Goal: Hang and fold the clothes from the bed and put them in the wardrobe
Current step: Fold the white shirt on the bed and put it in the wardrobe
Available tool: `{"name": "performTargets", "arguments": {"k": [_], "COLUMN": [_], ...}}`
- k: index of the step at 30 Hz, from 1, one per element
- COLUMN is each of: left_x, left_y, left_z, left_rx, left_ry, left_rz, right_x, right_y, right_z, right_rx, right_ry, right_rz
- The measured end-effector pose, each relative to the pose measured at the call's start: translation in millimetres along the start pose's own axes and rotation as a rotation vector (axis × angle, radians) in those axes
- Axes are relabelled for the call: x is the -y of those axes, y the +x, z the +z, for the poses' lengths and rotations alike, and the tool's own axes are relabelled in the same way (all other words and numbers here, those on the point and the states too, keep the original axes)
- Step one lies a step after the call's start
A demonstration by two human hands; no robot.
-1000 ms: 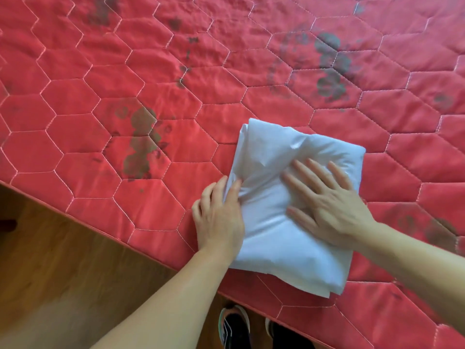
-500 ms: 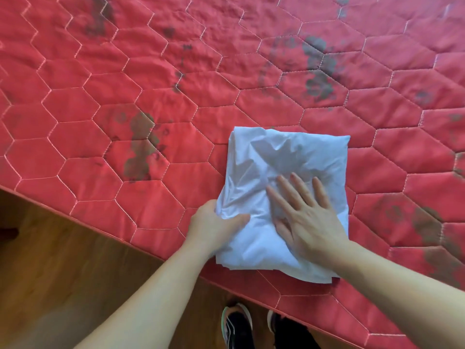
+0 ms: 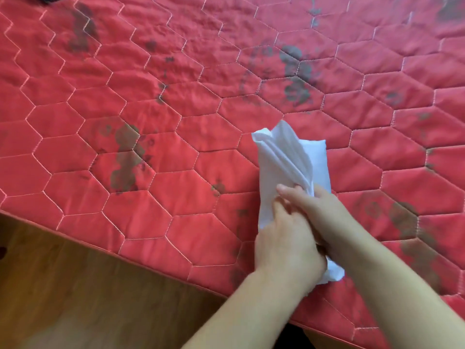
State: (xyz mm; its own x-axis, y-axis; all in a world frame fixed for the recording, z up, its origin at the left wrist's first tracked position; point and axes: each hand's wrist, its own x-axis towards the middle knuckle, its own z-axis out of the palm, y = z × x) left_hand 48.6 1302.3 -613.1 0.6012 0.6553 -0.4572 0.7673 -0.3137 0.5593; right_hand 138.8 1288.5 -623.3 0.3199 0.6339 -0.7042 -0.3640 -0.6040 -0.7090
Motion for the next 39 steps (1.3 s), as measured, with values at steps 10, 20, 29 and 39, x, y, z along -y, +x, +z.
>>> {"name": "performTargets", "arguments": {"k": [10, 20, 29, 39], "left_x": [17, 25, 22, 59], "left_y": [-15, 6, 22, 37], "left_z": [36, 55, 72, 54], "left_rx": [-0.448, -0.202, -0.165, -0.207], "left_ry": [-0.374, 0.204, 0.454, 0.545], "left_rz": [0.123, 0.237, 0.242, 0.506], "right_x": [-20, -18, 20, -9], "right_y": [28, 32, 48, 82], "right_z": [-57, -46, -67, -109], "right_rx": [0.003, -0.367, -0.327, -0.557], "right_ry": [0.402, 0.094, -1.294, -1.469], "right_rz": [0.228, 0.044, -1.103, -0.557]}}
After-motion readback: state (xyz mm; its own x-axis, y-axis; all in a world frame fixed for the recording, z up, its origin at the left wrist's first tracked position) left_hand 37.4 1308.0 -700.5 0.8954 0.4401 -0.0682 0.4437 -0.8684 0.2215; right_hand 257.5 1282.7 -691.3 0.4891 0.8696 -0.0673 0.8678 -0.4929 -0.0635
